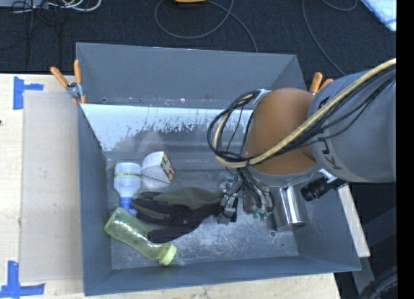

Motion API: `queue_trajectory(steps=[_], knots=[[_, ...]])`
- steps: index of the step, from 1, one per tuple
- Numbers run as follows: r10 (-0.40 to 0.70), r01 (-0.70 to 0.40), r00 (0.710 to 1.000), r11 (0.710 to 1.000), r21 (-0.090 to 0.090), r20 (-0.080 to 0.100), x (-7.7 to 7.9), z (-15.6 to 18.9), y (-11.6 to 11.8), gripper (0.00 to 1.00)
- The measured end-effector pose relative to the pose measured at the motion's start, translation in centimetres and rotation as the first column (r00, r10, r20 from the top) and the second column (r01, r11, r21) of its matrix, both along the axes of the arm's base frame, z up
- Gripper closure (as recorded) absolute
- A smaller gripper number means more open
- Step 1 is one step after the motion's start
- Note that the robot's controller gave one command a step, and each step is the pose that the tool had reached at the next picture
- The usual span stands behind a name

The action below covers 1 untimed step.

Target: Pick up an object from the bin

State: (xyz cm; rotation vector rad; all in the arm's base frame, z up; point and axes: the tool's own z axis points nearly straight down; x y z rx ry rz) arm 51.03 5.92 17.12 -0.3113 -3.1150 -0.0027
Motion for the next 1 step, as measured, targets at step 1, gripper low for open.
queue_trajectory(steps=[1], knots=[[-0.005,0.005,1.000,1.000,-0.001,-0.004,1.37,6.71,1.19,1.00]])
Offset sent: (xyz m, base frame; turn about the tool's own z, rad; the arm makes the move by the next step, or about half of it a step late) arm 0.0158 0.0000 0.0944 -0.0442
